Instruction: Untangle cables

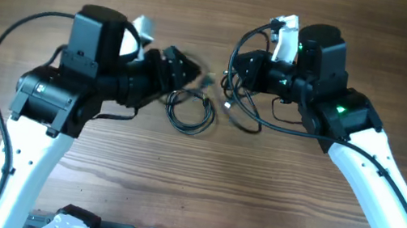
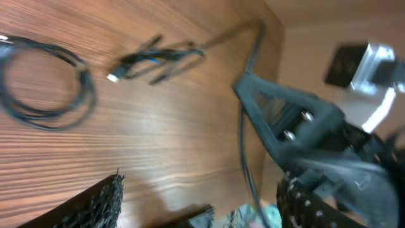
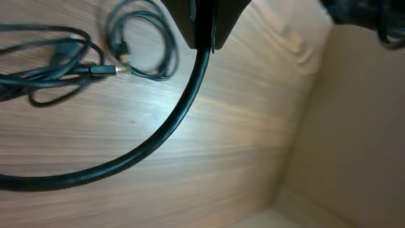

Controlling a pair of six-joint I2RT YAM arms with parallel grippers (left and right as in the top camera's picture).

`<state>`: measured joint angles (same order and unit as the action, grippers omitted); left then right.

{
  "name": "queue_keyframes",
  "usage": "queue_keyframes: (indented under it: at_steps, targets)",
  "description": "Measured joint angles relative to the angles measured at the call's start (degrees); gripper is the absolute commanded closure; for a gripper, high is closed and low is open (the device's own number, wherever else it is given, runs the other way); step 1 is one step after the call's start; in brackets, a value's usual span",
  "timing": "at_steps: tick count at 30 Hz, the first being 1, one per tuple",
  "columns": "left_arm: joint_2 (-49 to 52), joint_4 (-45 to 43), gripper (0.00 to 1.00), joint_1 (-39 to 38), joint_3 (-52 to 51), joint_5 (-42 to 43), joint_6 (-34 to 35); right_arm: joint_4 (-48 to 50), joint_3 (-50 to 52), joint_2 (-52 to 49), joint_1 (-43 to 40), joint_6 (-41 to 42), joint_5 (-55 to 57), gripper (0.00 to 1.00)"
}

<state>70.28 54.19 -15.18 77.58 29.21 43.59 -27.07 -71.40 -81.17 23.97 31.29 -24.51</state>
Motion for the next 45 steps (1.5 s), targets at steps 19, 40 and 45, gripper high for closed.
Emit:
queue_keyframes:
  at_steps: [19,40,45]
  targets:
    - [3.13,3.80,0.02,8.57,0.02,-14.25,-3.10,10.80,-2.71,7.32,0.00,-2.16,-4.26,0.95]
    - [12.87,-6.99,0.00,8.63,0.00,7.17,-20.52,22.93,-2.80,7.91,0.00,11.72,-46.58,0.96]
    - [13.84,-6.99,0.00,8.61,0.02,13.40,-22.16,24.37,-2.80,7.91,0.00,12.35,-51.60,0.96]
